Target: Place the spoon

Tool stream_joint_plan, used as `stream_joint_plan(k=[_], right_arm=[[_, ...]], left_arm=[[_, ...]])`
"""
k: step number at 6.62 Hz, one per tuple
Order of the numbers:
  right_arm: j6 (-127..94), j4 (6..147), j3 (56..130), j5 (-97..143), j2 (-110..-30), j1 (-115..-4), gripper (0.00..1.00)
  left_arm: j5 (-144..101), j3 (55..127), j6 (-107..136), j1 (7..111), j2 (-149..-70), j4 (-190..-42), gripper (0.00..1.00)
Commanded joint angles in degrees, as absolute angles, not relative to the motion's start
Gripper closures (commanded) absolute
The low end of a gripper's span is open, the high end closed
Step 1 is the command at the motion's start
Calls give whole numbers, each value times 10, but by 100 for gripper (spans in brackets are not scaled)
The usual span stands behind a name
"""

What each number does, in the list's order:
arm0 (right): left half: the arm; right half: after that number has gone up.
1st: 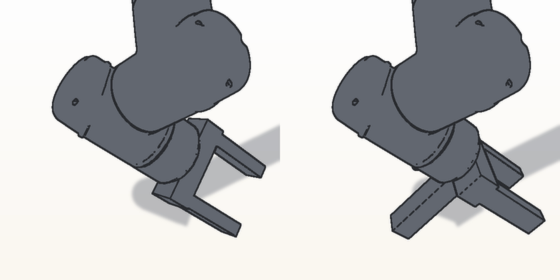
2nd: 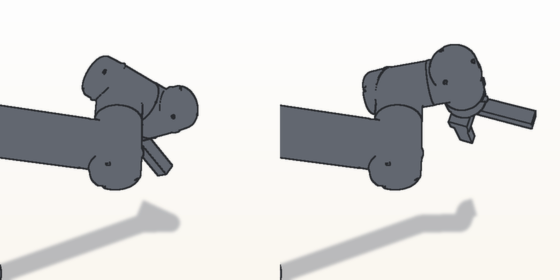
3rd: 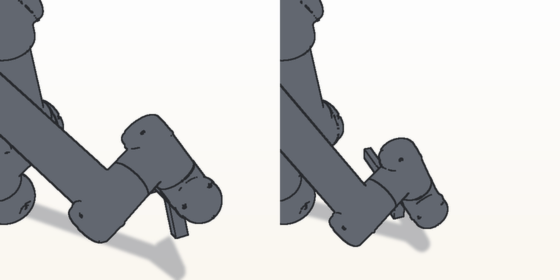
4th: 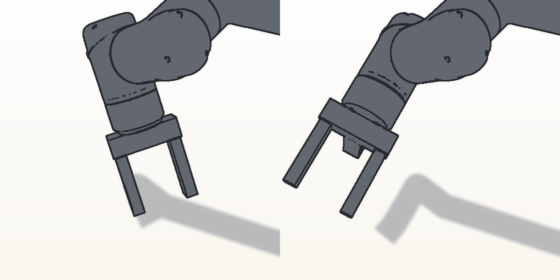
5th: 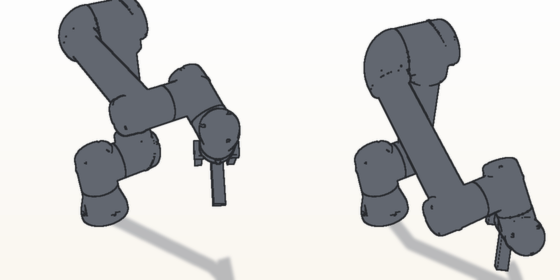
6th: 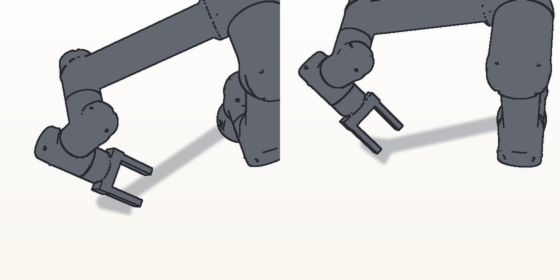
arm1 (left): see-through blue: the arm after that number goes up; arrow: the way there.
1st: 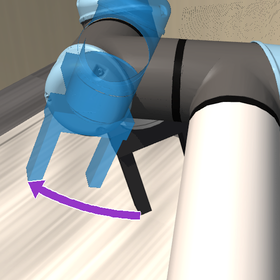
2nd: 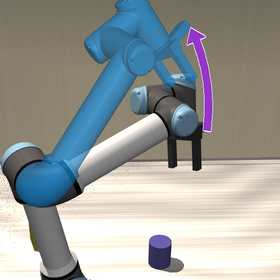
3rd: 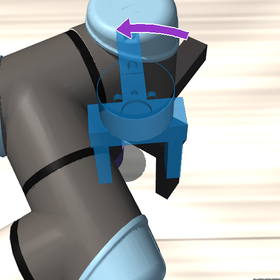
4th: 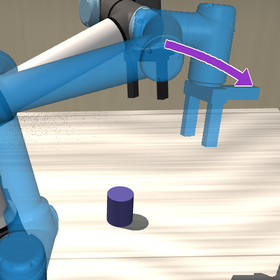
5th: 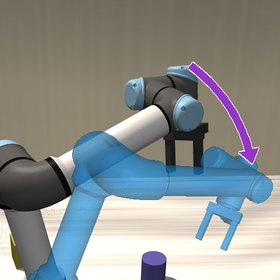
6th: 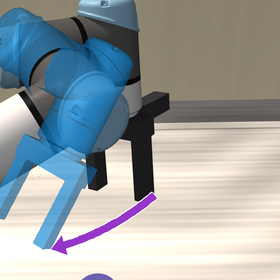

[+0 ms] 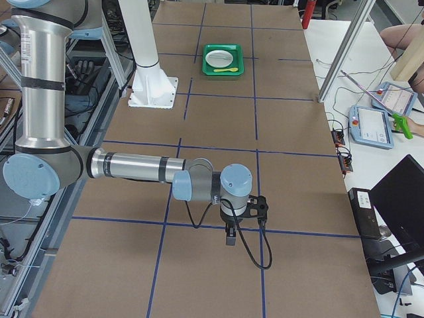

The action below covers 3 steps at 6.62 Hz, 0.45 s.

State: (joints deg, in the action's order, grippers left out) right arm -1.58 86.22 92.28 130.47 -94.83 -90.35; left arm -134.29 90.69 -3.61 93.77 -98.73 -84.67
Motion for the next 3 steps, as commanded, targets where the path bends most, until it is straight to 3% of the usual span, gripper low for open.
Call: stream_joint_plan(k=[1, 3], right_arm=[[-17, 862, 923, 1304, -948, -904, 0], [-16, 862, 923, 1304, -948, -904, 0]], left_arm=[[-1344, 979, -27, 938, -934, -839, 0], [-1344, 977, -28, 938, -890, -841, 0]])
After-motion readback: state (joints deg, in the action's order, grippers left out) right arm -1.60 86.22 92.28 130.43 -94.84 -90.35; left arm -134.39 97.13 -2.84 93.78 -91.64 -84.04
